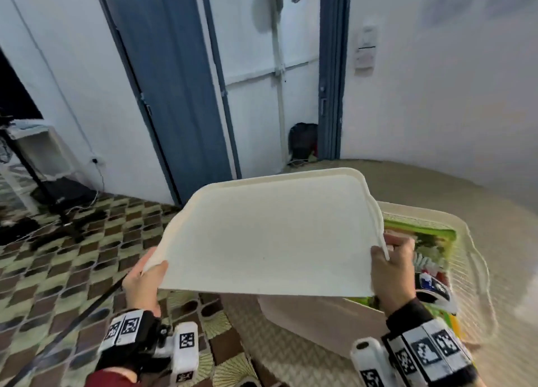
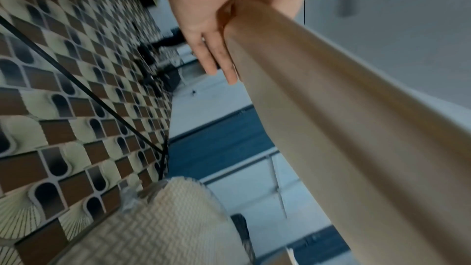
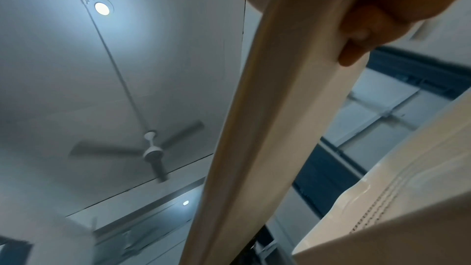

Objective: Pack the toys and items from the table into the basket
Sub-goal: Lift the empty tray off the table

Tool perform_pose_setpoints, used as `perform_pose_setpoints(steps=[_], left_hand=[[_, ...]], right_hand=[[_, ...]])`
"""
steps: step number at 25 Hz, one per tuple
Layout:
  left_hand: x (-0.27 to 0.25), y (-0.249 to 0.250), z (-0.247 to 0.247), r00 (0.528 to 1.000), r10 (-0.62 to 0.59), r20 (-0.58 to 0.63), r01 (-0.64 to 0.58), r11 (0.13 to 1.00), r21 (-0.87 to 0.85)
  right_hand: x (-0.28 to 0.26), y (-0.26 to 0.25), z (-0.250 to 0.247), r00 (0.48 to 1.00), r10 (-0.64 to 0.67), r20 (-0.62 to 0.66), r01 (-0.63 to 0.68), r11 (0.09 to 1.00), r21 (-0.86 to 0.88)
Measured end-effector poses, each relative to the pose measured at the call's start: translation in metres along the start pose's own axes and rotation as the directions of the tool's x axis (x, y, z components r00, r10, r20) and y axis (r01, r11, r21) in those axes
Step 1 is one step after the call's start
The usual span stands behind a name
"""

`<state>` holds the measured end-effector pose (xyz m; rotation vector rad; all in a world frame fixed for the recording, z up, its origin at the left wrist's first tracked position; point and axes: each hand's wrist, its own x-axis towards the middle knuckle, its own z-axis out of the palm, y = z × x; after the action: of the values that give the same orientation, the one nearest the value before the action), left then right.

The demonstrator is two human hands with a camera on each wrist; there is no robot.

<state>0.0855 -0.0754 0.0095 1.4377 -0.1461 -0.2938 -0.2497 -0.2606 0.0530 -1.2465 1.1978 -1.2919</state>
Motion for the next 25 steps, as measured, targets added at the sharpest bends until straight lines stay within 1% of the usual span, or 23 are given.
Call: perform_pose_setpoints(steps=[2,4,6,8,10,11,13,15,19,21,23,25], left_hand=[[0.011,-0.004,0.015,0.994,-0.034,0.101,0.030,0.999,0.035],[0.023,-0.010,0.034,0.979,-0.028,0.202,0.018,0.998,0.053],[0.022,-0.020,0.059,0.951,-0.039,0.306,0.017,0.997,0.074],[0.018,-0.032,0.081,0.928,-0.028,0.371,-0.001,0.997,0.078],[0.014,-0.043,0.102,0.910,0.008,0.414,-0.053,0.994,0.096],[0.011,-0.044,0.111,0.900,0.030,0.435,-0.086,0.990,0.110],[0.007,-0.043,0.128,0.882,0.059,0.468,-0.146,0.978,0.152],[0.000,-0.041,0.138,0.861,0.082,0.501,-0.187,0.969,0.162],[-0.005,-0.039,0.146,0.846,0.097,0.523,-0.236,0.950,0.205],[-0.004,-0.039,0.145,0.838,0.093,0.537,-0.258,0.936,0.240],[-0.005,-0.039,0.143,0.829,0.095,0.551,-0.281,0.923,0.264],[-0.008,-0.041,0.141,0.827,0.100,0.554,-0.310,0.902,0.300]], right_hand=[[-0.005,-0.001,-0.008,0.996,0.010,-0.090,-0.015,0.998,-0.058],[-0.013,-0.002,-0.023,0.978,-0.005,-0.207,-0.031,0.985,-0.168],[-0.021,0.000,-0.044,0.940,-0.032,-0.339,-0.062,0.963,-0.262],[-0.024,0.007,-0.063,0.904,-0.039,-0.425,-0.113,0.938,-0.326],[-0.025,0.013,-0.077,0.866,-0.069,-0.495,-0.153,0.906,-0.395],[-0.024,0.018,-0.083,0.848,-0.107,-0.520,-0.165,0.878,-0.450],[-0.020,0.030,-0.093,0.822,-0.154,-0.548,-0.202,0.821,-0.534],[-0.015,0.040,-0.100,0.816,-0.137,-0.562,-0.247,0.796,-0.553],[-0.009,0.043,-0.102,0.785,-0.082,-0.614,-0.288,0.829,-0.480],[-0.006,0.045,-0.102,0.775,-0.101,-0.624,-0.271,0.839,-0.472],[0.001,0.049,-0.107,0.777,-0.131,-0.616,-0.226,0.855,-0.466],[0.006,0.050,-0.113,0.785,-0.119,-0.608,-0.207,0.875,-0.438]])
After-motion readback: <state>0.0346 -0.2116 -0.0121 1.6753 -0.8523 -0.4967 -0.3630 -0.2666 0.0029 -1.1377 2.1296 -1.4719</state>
